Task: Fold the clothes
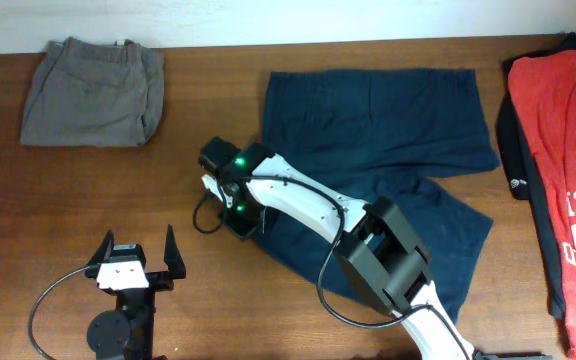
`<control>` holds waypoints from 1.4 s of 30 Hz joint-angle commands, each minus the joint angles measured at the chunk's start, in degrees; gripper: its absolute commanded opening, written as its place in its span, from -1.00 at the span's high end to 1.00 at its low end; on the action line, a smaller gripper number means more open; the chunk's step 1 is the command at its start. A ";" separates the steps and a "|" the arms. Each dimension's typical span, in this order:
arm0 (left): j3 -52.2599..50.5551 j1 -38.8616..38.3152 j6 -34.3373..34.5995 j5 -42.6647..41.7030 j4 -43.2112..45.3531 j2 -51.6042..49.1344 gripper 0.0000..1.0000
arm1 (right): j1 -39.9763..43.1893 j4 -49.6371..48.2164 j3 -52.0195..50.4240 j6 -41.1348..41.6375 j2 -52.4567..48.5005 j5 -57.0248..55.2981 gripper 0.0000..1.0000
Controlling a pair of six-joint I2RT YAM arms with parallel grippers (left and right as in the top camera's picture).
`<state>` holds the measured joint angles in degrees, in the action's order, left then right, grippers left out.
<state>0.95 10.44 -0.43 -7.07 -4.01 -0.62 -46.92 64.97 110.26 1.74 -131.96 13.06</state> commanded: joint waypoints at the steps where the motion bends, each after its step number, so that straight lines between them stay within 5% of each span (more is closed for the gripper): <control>1: -0.42 0.22 -0.48 -0.61 0.11 0.26 -0.99 | -0.72 1.75 4.17 0.59 2.05 7.15 0.92; 18: -0.42 0.22 -0.48 -0.61 0.11 0.26 -0.99 | -4.81 13.22 6.36 2.14 9.14 10.27 0.92; 24: -0.42 0.22 -0.48 -0.61 0.11 0.26 -0.99 | -1.53 12.68 7.65 2.14 14.12 3.06 0.92; 42: -0.42 0.22 -0.48 -0.59 0.11 0.26 -0.99 | 12.87 -12.57 8.70 -4.50 5.92 2.51 0.90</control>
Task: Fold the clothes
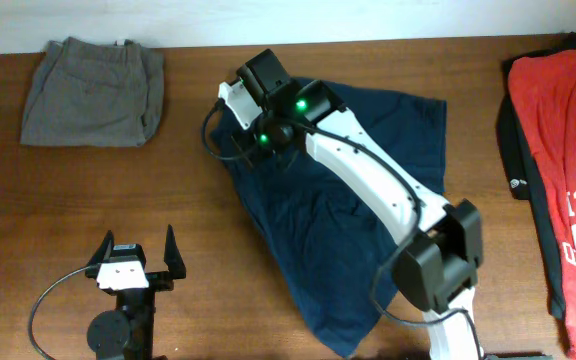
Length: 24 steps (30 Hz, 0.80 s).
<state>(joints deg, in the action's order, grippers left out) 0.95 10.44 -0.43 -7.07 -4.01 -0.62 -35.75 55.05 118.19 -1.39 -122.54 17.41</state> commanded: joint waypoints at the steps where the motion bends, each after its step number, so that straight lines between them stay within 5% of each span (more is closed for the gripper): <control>1: -0.42 0.22 -0.48 -0.61 0.11 0.26 -0.99 | 2.08 -3.61 0.76 -1.18 -4.00 -3.28 0.85; 2: -0.42 0.22 -0.48 -0.61 0.11 0.26 -0.99 | 2.43 -4.55 0.76 -1.14 -4.44 -5.14 0.64; 4: -0.42 0.22 -0.48 -0.61 0.11 0.26 -0.99 | 2.95 -5.42 0.76 -1.11 -4.81 -7.74 -0.36; 8: -0.42 0.22 -0.48 -0.61 0.11 0.26 -0.99 | 3.91 -3.91 1.42 3.48 -4.46 -12.76 -0.92; 14: -0.42 0.22 -0.48 -0.61 0.11 0.26 -0.99 | 5.90 5.88 9.70 9.84 -3.50 -18.40 -0.98; 24: -0.42 0.22 -0.48 -0.59 0.11 0.26 -0.99 | 14.19 35.71 32.79 18.88 -2.97 -18.95 -0.98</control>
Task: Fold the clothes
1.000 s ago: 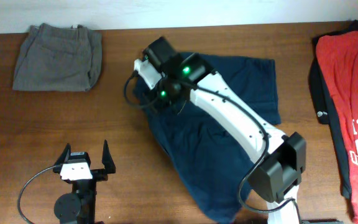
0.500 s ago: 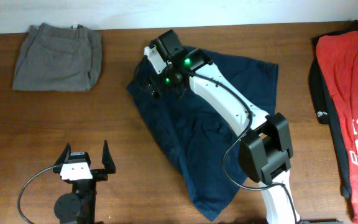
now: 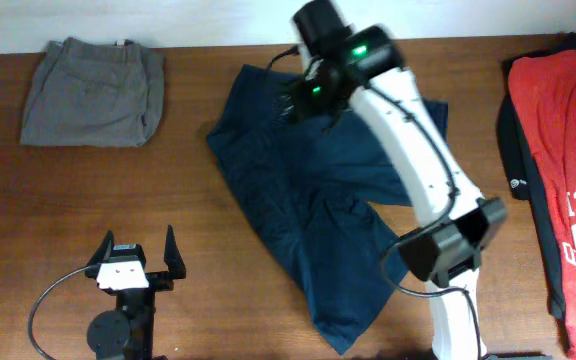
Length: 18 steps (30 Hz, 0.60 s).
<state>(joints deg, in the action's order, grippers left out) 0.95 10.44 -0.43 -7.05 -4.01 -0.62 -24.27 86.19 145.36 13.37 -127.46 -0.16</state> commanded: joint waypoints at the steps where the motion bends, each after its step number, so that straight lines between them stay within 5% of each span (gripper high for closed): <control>1: -0.42 0.22 -0.48 -0.61 0.09 0.26 -0.99 | 3.48 7.43 7.52 4.68 2.03 -1.38 -0.97; 12: -0.42 0.22 -0.48 -0.63 0.11 0.26 -0.99 | 5.07 11.15 9.77 6.51 12.28 2.08 -0.98; 18: -0.42 0.24 -0.50 -0.09 0.44 0.26 -0.99 | 5.05 11.15 -1.81 7.30 21.35 3.15 -0.98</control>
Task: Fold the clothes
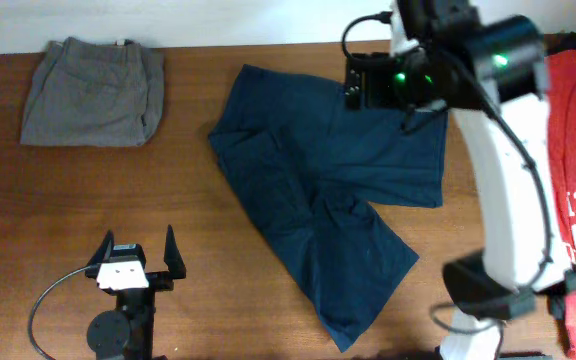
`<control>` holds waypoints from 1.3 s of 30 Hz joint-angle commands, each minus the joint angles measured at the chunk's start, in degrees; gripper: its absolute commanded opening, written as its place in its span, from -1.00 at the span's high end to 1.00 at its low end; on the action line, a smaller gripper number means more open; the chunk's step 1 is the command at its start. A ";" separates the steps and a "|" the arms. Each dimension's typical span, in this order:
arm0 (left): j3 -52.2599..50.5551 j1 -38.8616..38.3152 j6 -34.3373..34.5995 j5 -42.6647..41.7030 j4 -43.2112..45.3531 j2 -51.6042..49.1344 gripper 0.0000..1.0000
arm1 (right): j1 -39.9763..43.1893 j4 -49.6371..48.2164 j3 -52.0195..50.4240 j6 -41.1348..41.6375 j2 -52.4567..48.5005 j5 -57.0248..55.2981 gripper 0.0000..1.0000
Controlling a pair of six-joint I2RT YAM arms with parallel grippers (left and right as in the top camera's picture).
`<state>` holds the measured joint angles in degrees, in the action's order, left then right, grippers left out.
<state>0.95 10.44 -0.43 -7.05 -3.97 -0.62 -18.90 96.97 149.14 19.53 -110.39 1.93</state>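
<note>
Dark navy shorts (308, 190) lie spread across the middle of the table in the overhead view, running diagonally from the upper left to a leg end at the lower right. My right gripper (358, 85) hovers over the shorts' upper right part. Its jaws are hidden under the wrist, and no cloth visibly hangs from it. The right arm covers the shorts' far right corner. My left gripper (138, 255) sits open near the front left, away from the shorts, with nothing between its fingers.
A folded grey-khaki garment (93, 90) lies at the back left. A red printed shirt (568, 150) on a dark garment lies along the right edge. The right arm's base (478, 290) stands at the front right. The left arm's base (118, 330) and cable are at the front left.
My right gripper has moved from over the upper middle of the shorts to their upper right part. The shorts lie about as before. The left arm has not moved.
My right gripper was first at the shorts' lower left edge. Then it was higher, at the upper left, with the cloth shifted and folded over itself. Then it stood near the top middle, and now at the upper right, with the shorts lying diagonally.
</note>
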 commanded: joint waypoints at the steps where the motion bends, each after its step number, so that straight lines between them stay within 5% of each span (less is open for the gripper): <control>1: -0.42 0.22 -0.50 1.09 1.05 0.26 -0.99 | -0.33 0.37 -9.31 1.14 6.23 1.09 -0.98; 8: -0.42 0.22 -0.46 1.25 0.57 0.26 -0.99 | -0.33 0.22 -33.33 -1.62 17.66 7.69 -0.98; 13: -0.42 0.22 -0.20 -7.82 6.88 0.22 -0.99 | -1.49 -0.83 -47.34 -4.09 22.36 10.54 -0.98; 18: -0.17 0.22 1.51 -22.05 15.91 0.22 -0.99 | -4.24 -5.90 -57.53 -2.64 24.28 10.56 -0.98; 24: 6.32 0.22 6.38 -22.25 14.60 -4.04 -0.99 | -4.59 -9.84 -60.81 -1.05 24.33 9.92 -0.98; 28: 19.37 0.22 1.81 -22.16 5.29 -16.70 -0.99 | -4.04 -10.67 -60.78 2.10 24.44 5.11 -0.98; 33: 48.37 0.22 -7.21 -28.52 -18.49 -49.44 -0.99 | -1.18 -11.30 -60.81 2.21 24.44 5.14 -0.98; 39: 72.57 0.22 -7.17 -41.11 -35.89 -75.78 -0.99 | 3.10 -11.13 -60.81 2.16 24.87 7.56 -0.99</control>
<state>63.72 10.50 -5.21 -36.93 -34.30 -65.28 -18.17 85.76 88.38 21.04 -87.13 8.64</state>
